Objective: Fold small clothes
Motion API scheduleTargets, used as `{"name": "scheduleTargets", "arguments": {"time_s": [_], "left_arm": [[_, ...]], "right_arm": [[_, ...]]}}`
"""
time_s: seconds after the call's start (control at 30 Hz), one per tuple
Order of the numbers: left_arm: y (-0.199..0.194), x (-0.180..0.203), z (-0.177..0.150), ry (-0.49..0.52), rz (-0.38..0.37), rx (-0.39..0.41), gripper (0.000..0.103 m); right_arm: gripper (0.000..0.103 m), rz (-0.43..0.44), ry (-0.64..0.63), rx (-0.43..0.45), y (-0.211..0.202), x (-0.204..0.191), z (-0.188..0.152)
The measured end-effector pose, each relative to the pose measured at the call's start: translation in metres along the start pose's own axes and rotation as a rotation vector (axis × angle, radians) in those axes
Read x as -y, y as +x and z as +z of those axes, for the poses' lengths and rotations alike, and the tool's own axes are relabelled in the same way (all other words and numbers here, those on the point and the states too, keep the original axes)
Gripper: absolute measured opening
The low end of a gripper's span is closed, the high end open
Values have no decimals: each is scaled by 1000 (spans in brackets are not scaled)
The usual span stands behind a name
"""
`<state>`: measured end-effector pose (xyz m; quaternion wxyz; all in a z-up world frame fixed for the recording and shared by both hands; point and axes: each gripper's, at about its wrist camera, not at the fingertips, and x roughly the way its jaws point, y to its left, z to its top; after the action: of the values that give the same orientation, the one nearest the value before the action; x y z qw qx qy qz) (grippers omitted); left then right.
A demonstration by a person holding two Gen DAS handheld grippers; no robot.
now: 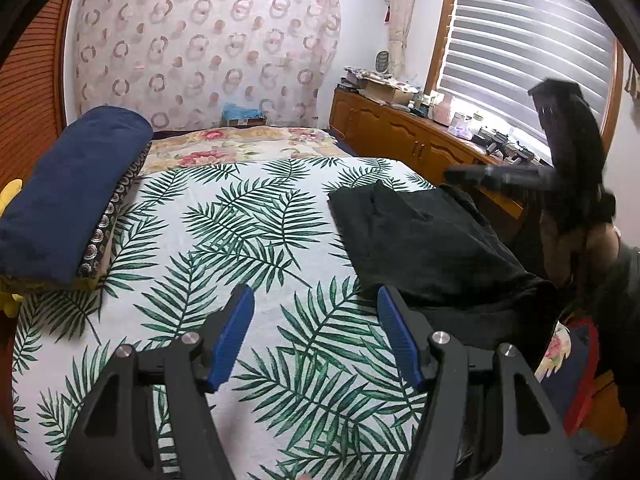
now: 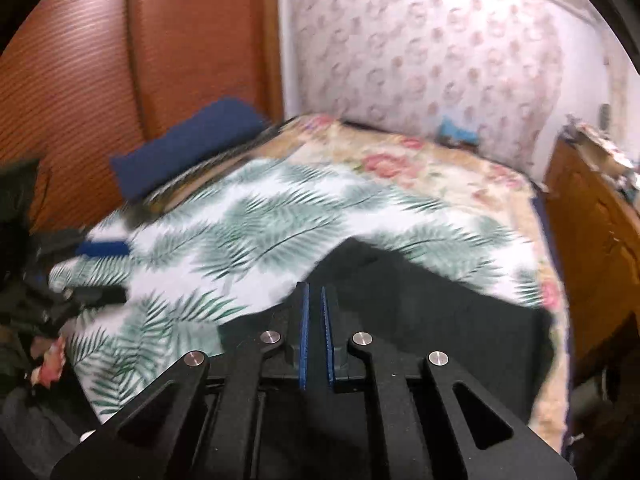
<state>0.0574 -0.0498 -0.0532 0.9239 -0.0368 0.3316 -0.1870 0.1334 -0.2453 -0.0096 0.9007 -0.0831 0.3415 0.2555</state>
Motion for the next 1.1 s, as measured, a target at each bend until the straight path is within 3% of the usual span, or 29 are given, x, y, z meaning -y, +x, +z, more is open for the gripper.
{"name": "scheduleTargets", "arguments": {"time_s": [0.1,0.23,0.4,0.47,0.53,0.8,0.87,0.9,0.97,1.1], "left_arm": [[-2,-1,0,-9,8,15,63],[-1,-4,1,-19,16,16,63],[0,-4,1,-17,19,11,63],[0,-4,0,-12,22,8,63],[0,-5,0,-9,24,6,63],[1,-7,-4,-16,25,-4,63],[1,-8,-4,-17,25,-4,63],[1,-8,-4,-18,25,-4,63],[2,-7,-4,-20,26,-5,63],[4,-8,-8,-23,23,-11,63]], "right_arm": [[2,-77,41,28,-13,37,10],[2,-59,59,13,-19,52,7],[6,-4,-6,-58,3,18,-6],[27,54,-23,-91,16,-1,-10],[38,98,-56,-129,29,-21,-14],[40,173,-226,-295,82,-91,-35],[40,137,-261,-314,90,-99,-40],[34,127,-260,-311,93,-98,-41],[6,138,-228,-288,90,-91,-40],[4,150,-131,-190,63,-68,-25]]}}
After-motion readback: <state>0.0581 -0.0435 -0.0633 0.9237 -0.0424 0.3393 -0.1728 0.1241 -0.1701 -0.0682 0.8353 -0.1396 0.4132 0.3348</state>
